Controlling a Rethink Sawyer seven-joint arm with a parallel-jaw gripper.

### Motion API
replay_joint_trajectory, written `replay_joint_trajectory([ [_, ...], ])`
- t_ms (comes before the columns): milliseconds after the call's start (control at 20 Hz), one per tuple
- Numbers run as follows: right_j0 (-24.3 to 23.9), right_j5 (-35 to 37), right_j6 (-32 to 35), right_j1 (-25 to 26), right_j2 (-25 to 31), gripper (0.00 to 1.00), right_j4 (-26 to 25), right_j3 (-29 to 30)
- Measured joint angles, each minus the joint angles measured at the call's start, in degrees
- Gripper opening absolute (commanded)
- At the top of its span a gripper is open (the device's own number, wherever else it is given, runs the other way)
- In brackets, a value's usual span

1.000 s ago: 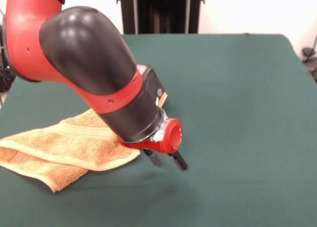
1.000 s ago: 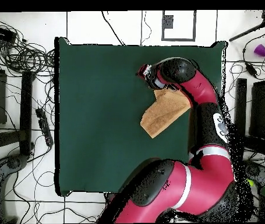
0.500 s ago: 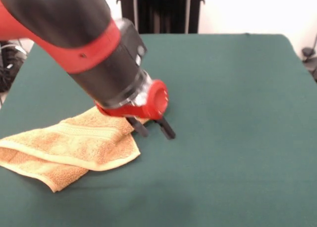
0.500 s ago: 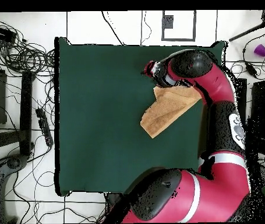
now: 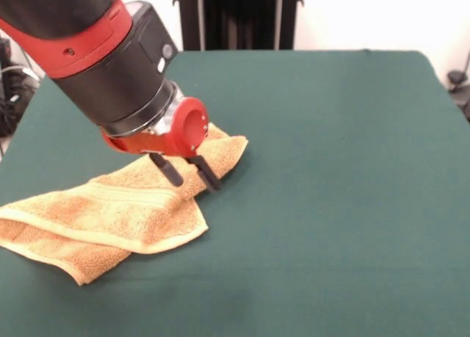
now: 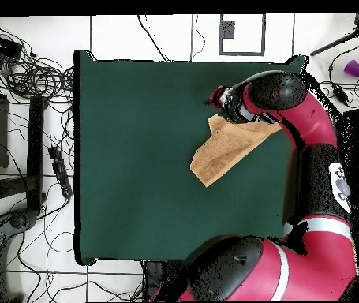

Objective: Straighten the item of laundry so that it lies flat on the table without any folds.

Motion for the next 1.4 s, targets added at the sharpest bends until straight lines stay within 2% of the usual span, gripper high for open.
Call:
replay_joint_trajectory([
  [400,0.4,-12.4,0.0,2.4,0.0,1.0,-4.3,2.3],
  [650,0.4,-16.8,0.0,5.0,0.0,1.0,-6.1,2.4],
  [850,0.4,-19.2,0.0,5.4,0.1,1.0,-6.5,2.6],
  [1400,0.4,-19.9,0.0,5.2,0.1,1.0,-6.5,2.9],
])
